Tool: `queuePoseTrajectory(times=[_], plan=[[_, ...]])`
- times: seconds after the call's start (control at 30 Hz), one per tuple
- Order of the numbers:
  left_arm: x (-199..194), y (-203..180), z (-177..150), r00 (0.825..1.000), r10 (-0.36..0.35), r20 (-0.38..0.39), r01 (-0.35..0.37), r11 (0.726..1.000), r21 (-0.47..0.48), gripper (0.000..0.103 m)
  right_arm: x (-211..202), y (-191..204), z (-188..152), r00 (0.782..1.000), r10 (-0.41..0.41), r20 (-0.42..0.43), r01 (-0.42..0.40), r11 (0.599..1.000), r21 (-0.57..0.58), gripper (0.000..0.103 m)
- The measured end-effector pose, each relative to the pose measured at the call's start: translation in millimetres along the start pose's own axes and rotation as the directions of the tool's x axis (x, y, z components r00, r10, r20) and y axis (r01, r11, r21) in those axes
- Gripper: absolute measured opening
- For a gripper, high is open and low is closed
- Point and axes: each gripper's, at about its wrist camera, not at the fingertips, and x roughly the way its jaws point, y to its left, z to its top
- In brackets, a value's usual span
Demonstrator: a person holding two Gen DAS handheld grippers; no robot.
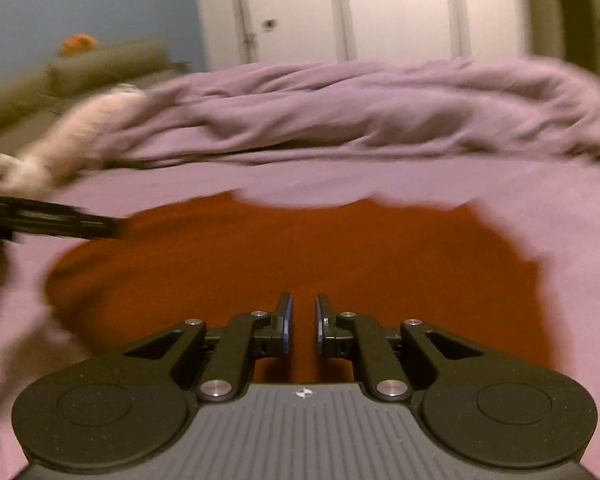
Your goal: Fold small clothes
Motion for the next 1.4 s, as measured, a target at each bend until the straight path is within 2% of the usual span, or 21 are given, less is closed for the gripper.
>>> queuePoseTrajectory(times=[0.07,0.1,0.27,0.3,0.33,0.37,0.43,0.47,0.5,0.53,0.57,0.63,0.7,0.77,0.83,0.9,0.97,1.1,1.2,1.3,1.4], plan=[[15.3,-0.3,-10.9,0.999,0.033,-0.03,-0.033,0.999,0.012,0.057,10.2,-2.6,-5.8,1.0,0.023,-0.012,-0.022,0.999,0.042,0.009],[20.1,3.3,-14.4,0.998,0.061,-0.029,-0.061,0.998,0.014,0.051,10.6,-10.2,-7.1,1.0,0.01,0.008,-0.01,0.998,0.054,0.009],[25.8,39.3,-9.2,0.993,0.114,0.014,-0.114,0.993,-0.041,0.048,-7.9,-90.0,-11.0,0.988,-0.144,0.053,0.128,0.964,0.232,0.0],[27.0,47.8,-6.7,0.992,0.124,0.013,-0.123,0.99,-0.062,0.045,-15.4,-108.9,-12.3,0.985,-0.153,0.077,0.125,0.949,0.289,0.0],[26.7,54.6,-4.7,0.992,0.13,0.01,-0.128,0.989,-0.078,0.041,-21.6,-123.8,-12.2,0.975,-0.205,0.08,0.168,0.928,0.333,0.0],[27.5,61.5,-1.2,0.991,0.135,0.007,-0.134,0.987,-0.094,0.033,-27.5,-134.4,-12.5,0.969,-0.232,0.081,0.189,0.915,0.356,0.0],[24.6,65.5,3.3,0.989,0.145,0.005,-0.144,0.984,-0.109,0.03,-31.1,-141.4,-7.7,0.958,-0.278,0.063,0.234,0.892,0.386,0.0],[23.2,66.1,6.4,0.99,0.144,0.01,-0.142,0.982,-0.125,0.035,-30.5,-133.3,-2.8,0.955,-0.289,0.062,0.251,0.904,0.347,0.0],[21.8,66.2,9.7,0.991,0.132,0.016,-0.128,0.98,-0.15,0.052,-26.0,-121.2,3.1,0.953,-0.296,0.068,0.267,0.922,0.28,0.006],[21.7,65.9,14.1,0.993,0.113,0.022,-0.108,0.979,-0.173,0.061,-20.4,-106.1,9.5,0.958,-0.278,0.073,0.257,0.941,0.22,0.008],[22.9,63.3,18.8,0.994,0.106,0.033,-0.098,0.978,-0.183,0.067,-15.6,-97.2,13.6,0.967,-0.241,0.078,0.223,0.956,0.193,0.008],[28.1,53.8,27.3,0.993,0.11,0.046,-0.101,0.982,-0.162,0.068,0.1,-72.1,25.7,0.982,-0.173,0.082,0.161,0.978,0.134,0.008],[38.9,45.5,34.3,0.994,0.1,0.034,-0.095,0.988,-0.125,0.084,19.9,-50.3,37.5,0.989,-0.128,0.076,0.122,0.99,0.073,0.008],[56.6,38.6,37.8,0.992,0.127,0.005,-0.126,0.99,-0.066,0.085,38.0,-32.5,46.4,0.993,-0.098,0.06,0.097,0.995,0.013,0.008],[75.2,37.1,38.4,0.979,0.203,-0.036,-0.204,0.979,-0.02,0.085,61.7,-23.9,51.7,0.993,-0.116,0.036,0.118,0.992,-0.05,0.009],[88.0,41.2,37.0,0.964,0.258,-0.059,-0.259,0.966,-0.007,0.084,78.4,-27.9,53.2,0.984,-0.18,0.005,0.179,0.98,-0.083,0.009],[92.7,46.5,34.9,0.96,0.275,-0.057,-0.275,0.961,-0.008,0.087,91.6,-43.6,51.1,0.96,-0.278,-0.015,0.275,0.955,-0.108,0.009],[99.9,52.4,31.5,0.954,0.294,-0.053,-0.294,0.956,0.006,0.093,83.6,-84.0,51.7,0.946,-0.324,0.019,0.325,0.945,-0.027,0.003],[102.2,52.1,30.5,0.952,0.302,-0.044,-0.301,0.953,0.037,0.096,78.6,-94.4,48.5,0.928,-0.37,0.053,0.372,0.928,-0.033,0.004],[101.1,55.4,31.5,0.953,0.298,-0.054,-0.296,0.954,0.038,0.097,72.7,-113.2,46.7,0.921,-0.386,0.053,0.383,0.922,0.057,0.004],[93.8,53.7,32.9,0.948,0.31,-0.07,-0.306,0.95,0.061,0.097,69.4,-114.3,48.6,0.902,-0.43,0.037,0.427,0.901,0.073,0.004]])
